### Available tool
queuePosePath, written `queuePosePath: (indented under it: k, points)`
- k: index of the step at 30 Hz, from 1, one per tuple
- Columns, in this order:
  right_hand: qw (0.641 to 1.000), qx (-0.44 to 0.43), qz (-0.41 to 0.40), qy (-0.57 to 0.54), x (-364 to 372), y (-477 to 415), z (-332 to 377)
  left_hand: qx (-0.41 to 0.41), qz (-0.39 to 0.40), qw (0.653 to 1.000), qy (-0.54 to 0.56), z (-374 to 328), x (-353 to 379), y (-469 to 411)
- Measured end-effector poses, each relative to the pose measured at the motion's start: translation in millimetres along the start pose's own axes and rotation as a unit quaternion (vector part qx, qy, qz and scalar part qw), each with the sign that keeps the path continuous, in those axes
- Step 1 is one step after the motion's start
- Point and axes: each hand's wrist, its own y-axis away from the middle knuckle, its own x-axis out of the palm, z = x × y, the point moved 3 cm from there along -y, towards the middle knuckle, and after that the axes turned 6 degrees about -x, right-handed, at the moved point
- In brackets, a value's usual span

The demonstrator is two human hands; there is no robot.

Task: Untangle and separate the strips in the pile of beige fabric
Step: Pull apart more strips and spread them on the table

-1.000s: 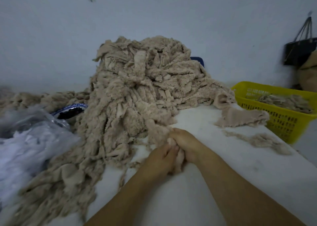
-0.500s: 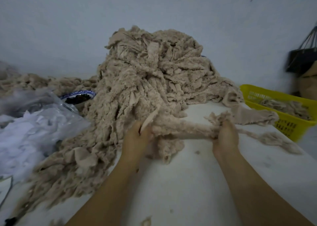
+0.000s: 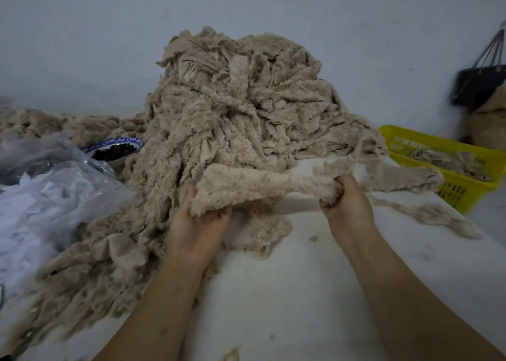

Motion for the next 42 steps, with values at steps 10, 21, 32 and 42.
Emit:
queuePosePath:
  k: [10,21,32,42]
  points:
    - [0.989,-0.029,0.097,0.11,6.3,9.3,-2.1,-0.003,0.012,0.987,-0.158,16.2,13.3,3.4]
    - [0.933,-0.074,0.149,0.318,12.0,9.9,-15.4,0.115,-0.045,0.831,-0.542,32.7,13.3,7.1]
    - [0.9,-0.035,0.199,0.387,17.6,24.7,-42.6,0.134,-0.007,0.584,-0.801,51.2,12.4,6.9]
    - [0.947,0.112,0.203,0.221,32.1,31.6,-41.2,0.141,0.328,0.457,-0.815,92.9,38.2,38.8]
